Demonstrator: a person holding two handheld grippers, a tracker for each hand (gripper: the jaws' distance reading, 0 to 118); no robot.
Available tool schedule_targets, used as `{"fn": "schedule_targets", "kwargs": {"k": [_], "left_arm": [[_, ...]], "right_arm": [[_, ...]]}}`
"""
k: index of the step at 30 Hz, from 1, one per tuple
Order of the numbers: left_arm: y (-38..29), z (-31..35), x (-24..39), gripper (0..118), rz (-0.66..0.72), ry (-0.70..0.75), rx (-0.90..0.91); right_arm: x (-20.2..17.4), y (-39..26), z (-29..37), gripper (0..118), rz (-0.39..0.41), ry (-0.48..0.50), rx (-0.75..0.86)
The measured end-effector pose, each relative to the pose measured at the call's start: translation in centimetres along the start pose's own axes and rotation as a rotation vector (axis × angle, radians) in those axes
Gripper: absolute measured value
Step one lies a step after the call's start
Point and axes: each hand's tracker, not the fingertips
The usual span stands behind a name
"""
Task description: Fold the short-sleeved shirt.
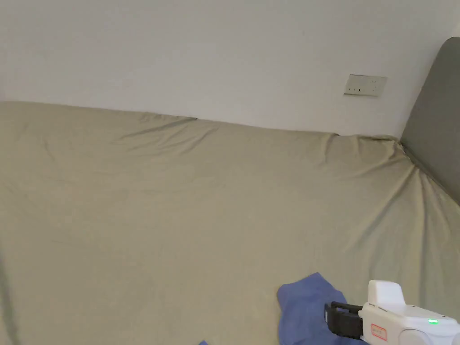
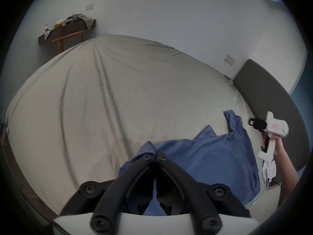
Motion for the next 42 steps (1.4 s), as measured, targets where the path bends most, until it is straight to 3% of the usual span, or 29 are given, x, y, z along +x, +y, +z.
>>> {"fn": "schedule_targets", "kwargs": {"k": [5, 6, 7, 8, 9, 10, 11, 13, 21, 27, 29, 30, 32, 35, 36, 39, 40, 42], "left_arm": [[-0.1, -1.0, 0.1, 1, 0.002, 0.026, -0.016], [-0.1, -1.2, 0.0, 1, 0.006, 0.031, -0.020], [0.0, -1.3, 0.1, 1, 0.011, 0.040, -0.019], [0.0, -1.3, 0.1, 1, 0.012, 0.041, -0.015], [0.0, -1.3, 0.1, 1, 0.012, 0.043, -0.009], [0.1, -1.2, 0.1, 1, 0.017, 0.051, 0.001], [0.2, -0.9, 0.3, 1, 0.019, 0.049, 0.013], [0.4, 0.1, 0.7, 0, 0.016, 0.045, 0.055], [-1.1, 9.5, 4.7, 0, -0.120, 0.084, 0.402], [-4.4, 18.0, 6.1, 0, -0.082, 0.096, 0.705], [-6.0, 20.8, 6.8, 0, -0.095, 0.144, 0.838], [-6.6, 21.8, 7.3, 0, -0.115, 0.171, 0.885], [-7.4, 24.2, 8.2, 0, -0.161, 0.202, 1.002], [-7.3, 26.8, 9.2, 0, -0.185, 0.221, 1.089], [-7.1, 27.3, 9.4, 0, -0.179, 0.229, 1.101], [-4.9, 27.3, 8.7, 0, -0.180, 0.208, 1.135], [-3.6, 27.1, 8.5, 0, -0.175, 0.191, 1.137], [-0.4, 26.5, 8.4, 0, -0.146, 0.121, 1.149]], "right_arm": [[0.0, 1.3, -7.4, 106, -0.028, -0.033, -0.136], [0.0, 1.2, -7.9, 97, -0.038, -0.045, -0.159], [0.1, 1.0, -8.1, 77, -0.042, -0.030, -0.160], [0.1, 0.5, -7.1, 77, -0.043, -0.022, -0.098], [0.4, 0.3, -6.2, 59, -0.042, -0.002, -0.058], [0.7, 0.0, -5.2, 1, -0.046, 0.022, 0.006], [0.9, -0.6, -3.7, 2, -0.063, -0.010, 0.081], [1.1, -1.8, 0.5, 2, -0.092, 0.059, 0.192], [-0.3, -6.3, 24.6, 2, -0.134, 0.123, 0.755], [-3.2, -12.5, 40.9, 2, -0.131, 0.034, 1.042], [-3.7, -15.0, 44.6, 2, -0.098, -0.112, 1.113], [-4.0, -15.6, 46.0, 2, -0.089, -0.150, 1.132], [-4.2, -16.8, 48.5, 2, -0.121, -0.125, 1.204], [-4.7, -16.4, 51.0, 2, -0.072, -0.157, 1.268], [-2.8, -17.8, 49.7, 2, -0.083, -0.172, 1.292], [-0.5, -15.2, 49.4, 2, -0.088, -0.125, 1.330], [-2.7, -13.1, 50.5, 2, -0.056, -0.105, 1.353], [-2.0, -9.4, 49.2, 2, -0.045, -0.101, 1.335]]}}
